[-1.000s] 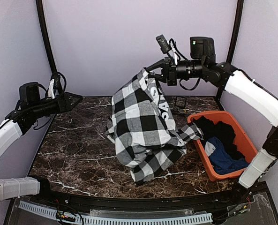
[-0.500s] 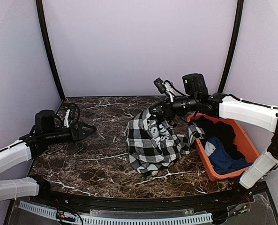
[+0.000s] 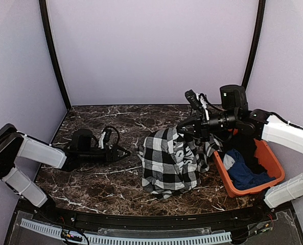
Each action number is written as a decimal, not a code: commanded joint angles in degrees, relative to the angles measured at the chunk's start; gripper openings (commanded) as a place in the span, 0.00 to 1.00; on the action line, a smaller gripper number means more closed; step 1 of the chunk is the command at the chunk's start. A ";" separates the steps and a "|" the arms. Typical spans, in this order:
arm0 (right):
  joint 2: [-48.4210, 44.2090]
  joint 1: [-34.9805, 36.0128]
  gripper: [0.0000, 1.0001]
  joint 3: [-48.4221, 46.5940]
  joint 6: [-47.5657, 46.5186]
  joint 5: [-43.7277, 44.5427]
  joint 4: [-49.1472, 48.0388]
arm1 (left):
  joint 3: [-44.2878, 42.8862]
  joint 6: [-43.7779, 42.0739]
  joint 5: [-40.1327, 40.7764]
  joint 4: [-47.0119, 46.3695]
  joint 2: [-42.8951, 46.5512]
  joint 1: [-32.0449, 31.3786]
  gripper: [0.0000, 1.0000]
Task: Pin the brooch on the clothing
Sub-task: Pass from the right arm to the left, then pass from the left arm to the right, then pick up the crumped clothing from the center of the board, then flatten out the crumpled clothing at the center of the board.
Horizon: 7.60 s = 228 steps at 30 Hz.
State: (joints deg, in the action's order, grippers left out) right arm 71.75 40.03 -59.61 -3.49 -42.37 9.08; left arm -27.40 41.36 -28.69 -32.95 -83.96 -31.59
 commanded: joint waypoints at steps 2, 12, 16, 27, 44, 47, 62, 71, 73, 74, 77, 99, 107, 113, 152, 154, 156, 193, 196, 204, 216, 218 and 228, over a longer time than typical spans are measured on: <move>-2.89 0.31 0.00 2.98 -1.39 -2.00 -1.87 | -2.61 11.84 -6.82 -36.51 -15.56 -0.53 1.00; -3.54 0.31 0.00 3.22 -0.99 -1.04 -2.38 | -6.69 19.10 -13.98 -60.15 -32.96 -4.51 0.89; -3.23 0.24 0.00 2.74 -1.38 0.06 -2.34 | -5.96 19.34 -13.98 -60.22 -32.81 -4.66 0.89; -2.59 0.22 0.00 3.19 -1.40 1.93 -2.66 | -5.60 17.21 -14.76 -60.27 -30.81 -5.32 0.84; -3.21 0.22 0.00 2.78 -1.65 3.26 -1.74 | -9.28 17.80 -15.06 -60.22 -33.68 -6.54 0.01; -3.34 0.20 0.00 2.81 -3.34 5.06 0.84 | -8.63 17.78 -13.53 -60.22 -31.16 -6.42 0.01; 0.11 0.20 0.98 -10.30 -15.52 17.27 18.34 | -16.38 -7.43 -1.70 1.40 8.49 -5.21 0.01; 3.14 0.83 0.99 -15.76 -30.27 13.34 10.60 | -34.50 -24.57 2.88 46.82 15.70 -7.00 0.01; 4.49 1.60 0.99 -15.27 -31.43 10.92 7.68 | -35.66 -26.36 4.28 51.20 15.68 -7.88 0.01; 5.81 2.34 0.99 -15.94 -31.71 10.91 6.94 | -36.09 -27.15 5.06 53.59 15.67 -8.23 0.01; 10.25 4.74 0.99 -17.75 -31.56 13.23 3.59 | -35.91 -27.85 7.63 55.83 16.07 -10.04 0.01; 32.21 7.75 0.94 -31.97 -50.00 -6.82 11.65 | -39.98 -35.95 0.94 65.45 17.14 -12.42 0.01; 38.98 9.33 0.87 -39.77 -51.49 -9.27 17.95 | -40.81 -36.92 0.47 66.88 17.25 -12.84 0.01; 40.50 10.02 0.59 -40.45 -52.07 -10.33 19.55 | -40.36 -36.71 0.19 66.52 17.70 -12.95 0.01; 10.33 -0.51 0.00 -10.20 -29.30 -4.19 -12.42 | -33.47 -55.64 3.67 64.01 15.68 -3.77 0.92; 10.46 -0.57 0.00 -10.24 -29.31 -3.67 -12.56 | -32.32 -55.64 1.15 63.52 15.71 -4.92 0.92; 10.56 -0.66 0.00 -10.26 -29.38 -3.43 -12.96 | -30.14 -54.83 1.92 61.24 15.92 -6.18 0.92; 10.75 -0.30 0.00 -14.44 -17.32 21.92 -43.65 | -52.15 -60.77 48.12 45.82 20.23 -6.68 0.01; 12.14 1.17 0.00 -15.11 -17.37 20.99 -47.95 | -52.32 -62.95 47.76 42.85 22.34 -6.75 0.01; 12.24 2.19 0.00 -16.46 -11.57 17.71 -53.70 | -50.94 -68.34 49.75 38.43 25.68 -7.05 0.01; 9.72 3.19 0.00 -21.44 -4.13 11.66 -44.50 | -52.99 -67.50 37.68 40.31 32.37 -7.07 0.01; 7.53 3.46 0.00 -20.39 -1.88 8.04 -42.53 | -52.30 -65.09 28.60 42.71 35.02 -7.08 0.01; -1.20 6.22 0.00 -20.32 -0.01 7.28 -36.47 | -51.79 -58.06 16.04 48.32 41.50 -7.05 0.01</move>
State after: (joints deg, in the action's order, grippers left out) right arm 74.30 47.57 -77.23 -6.09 -36.49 -24.73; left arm -78.46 -20.53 -10.79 17.28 -46.68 -39.70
